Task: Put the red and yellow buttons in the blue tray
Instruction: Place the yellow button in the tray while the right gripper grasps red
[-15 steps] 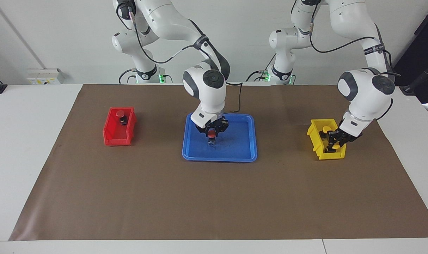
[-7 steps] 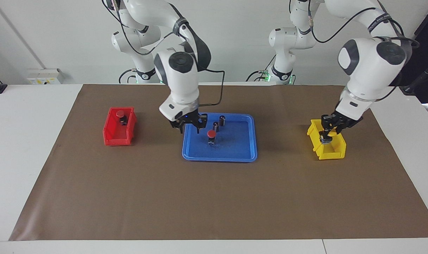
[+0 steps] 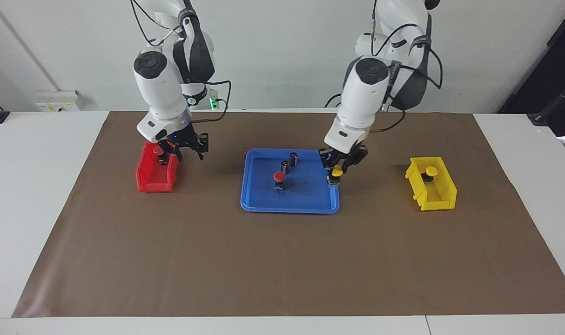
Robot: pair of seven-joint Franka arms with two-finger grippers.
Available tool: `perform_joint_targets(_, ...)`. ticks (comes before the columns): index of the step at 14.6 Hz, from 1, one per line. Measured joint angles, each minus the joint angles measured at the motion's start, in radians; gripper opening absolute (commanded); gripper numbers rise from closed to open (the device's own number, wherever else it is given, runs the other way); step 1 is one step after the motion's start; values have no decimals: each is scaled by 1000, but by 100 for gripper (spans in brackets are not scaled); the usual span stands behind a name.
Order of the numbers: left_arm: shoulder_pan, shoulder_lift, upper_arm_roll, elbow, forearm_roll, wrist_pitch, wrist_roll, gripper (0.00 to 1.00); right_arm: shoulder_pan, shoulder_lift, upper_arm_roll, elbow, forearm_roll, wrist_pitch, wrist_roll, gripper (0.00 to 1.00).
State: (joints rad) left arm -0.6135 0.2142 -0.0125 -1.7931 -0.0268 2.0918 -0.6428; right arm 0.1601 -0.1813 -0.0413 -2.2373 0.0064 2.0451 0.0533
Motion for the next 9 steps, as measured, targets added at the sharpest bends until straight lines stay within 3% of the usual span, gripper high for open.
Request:
perform_joint_targets(4,-25,106,2,-18,-4,120,-11,1,-167,-116,-2,-175,0,105,-186,66)
perform_joint_targets(9,-36,128,4,-18,-13,134,-11,2,-212,-139,2,-271,0,160,-254,66)
